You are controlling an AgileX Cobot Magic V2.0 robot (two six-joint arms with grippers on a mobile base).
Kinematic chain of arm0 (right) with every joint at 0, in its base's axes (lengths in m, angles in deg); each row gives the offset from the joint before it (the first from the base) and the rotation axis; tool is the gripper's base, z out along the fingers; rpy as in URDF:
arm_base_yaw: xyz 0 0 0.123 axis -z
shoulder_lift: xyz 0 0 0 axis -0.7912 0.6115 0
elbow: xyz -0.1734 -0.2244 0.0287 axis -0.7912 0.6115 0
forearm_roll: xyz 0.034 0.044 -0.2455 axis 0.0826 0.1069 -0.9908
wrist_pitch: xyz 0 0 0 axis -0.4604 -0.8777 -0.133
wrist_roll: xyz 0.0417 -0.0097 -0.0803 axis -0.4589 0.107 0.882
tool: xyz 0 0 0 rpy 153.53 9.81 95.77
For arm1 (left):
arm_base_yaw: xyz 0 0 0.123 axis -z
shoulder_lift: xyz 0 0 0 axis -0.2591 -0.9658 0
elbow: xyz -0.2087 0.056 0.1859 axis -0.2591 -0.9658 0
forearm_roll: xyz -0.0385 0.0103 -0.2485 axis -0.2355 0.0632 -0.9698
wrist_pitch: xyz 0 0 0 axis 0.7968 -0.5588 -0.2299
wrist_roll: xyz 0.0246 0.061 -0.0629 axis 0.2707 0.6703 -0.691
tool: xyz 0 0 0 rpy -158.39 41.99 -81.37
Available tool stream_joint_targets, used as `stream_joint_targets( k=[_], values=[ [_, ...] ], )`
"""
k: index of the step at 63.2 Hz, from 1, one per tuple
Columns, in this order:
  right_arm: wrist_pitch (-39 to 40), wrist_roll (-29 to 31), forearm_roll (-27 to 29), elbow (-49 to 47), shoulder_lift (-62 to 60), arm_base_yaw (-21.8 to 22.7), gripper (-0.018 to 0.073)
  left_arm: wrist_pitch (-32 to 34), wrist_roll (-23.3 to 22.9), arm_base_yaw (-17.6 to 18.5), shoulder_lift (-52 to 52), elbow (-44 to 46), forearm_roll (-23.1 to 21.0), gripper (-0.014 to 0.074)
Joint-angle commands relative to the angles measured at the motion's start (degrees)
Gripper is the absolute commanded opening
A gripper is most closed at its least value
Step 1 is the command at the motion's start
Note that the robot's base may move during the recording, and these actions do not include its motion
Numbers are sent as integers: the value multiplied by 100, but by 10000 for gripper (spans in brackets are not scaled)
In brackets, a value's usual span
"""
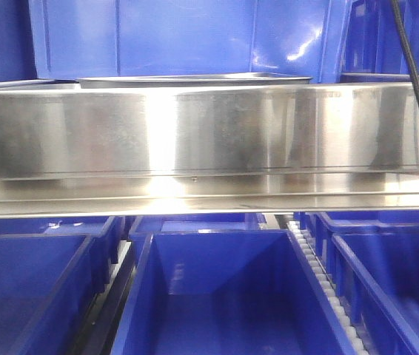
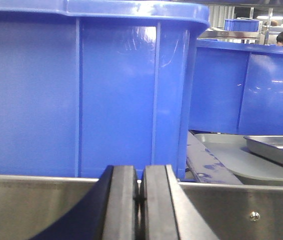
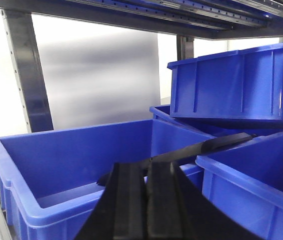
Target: Stack silver trays without gaps
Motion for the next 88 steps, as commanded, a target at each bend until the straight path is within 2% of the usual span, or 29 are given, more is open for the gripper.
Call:
stream_joint_targets(
  k=[1, 21, 28, 33, 53, 64, 76, 88],
  values=[
    [118, 41, -31, -47, -56, -1, -70, 130, 8, -20, 32, 13, -39, 7],
    [191, 41, -39, -47, -111, -1, -70, 130, 8, -20, 32, 13, -39, 7],
    [23, 41, -344, 241, -409, -48, -70, 130, 8, -20, 32, 13, -39, 7],
    [14, 41, -594, 760, -809, -71, -70, 130, 8, -20, 32, 13, -39, 7],
    [258, 41, -601, 4023, -3361, 29, -70, 130, 8, -20, 32, 13, -39, 7],
    [364, 41, -441, 5405, -4811, 761, -70, 130, 8, -20, 32, 13, -39, 7],
    [163, 41, -421, 6559, -6563, 2103, -70, 130, 8, -20, 32, 13, -39, 7],
    [-94, 41, -421, 7549, -8021, 3166, -70, 130, 8, -20, 32, 13, -39, 7]
  ],
)
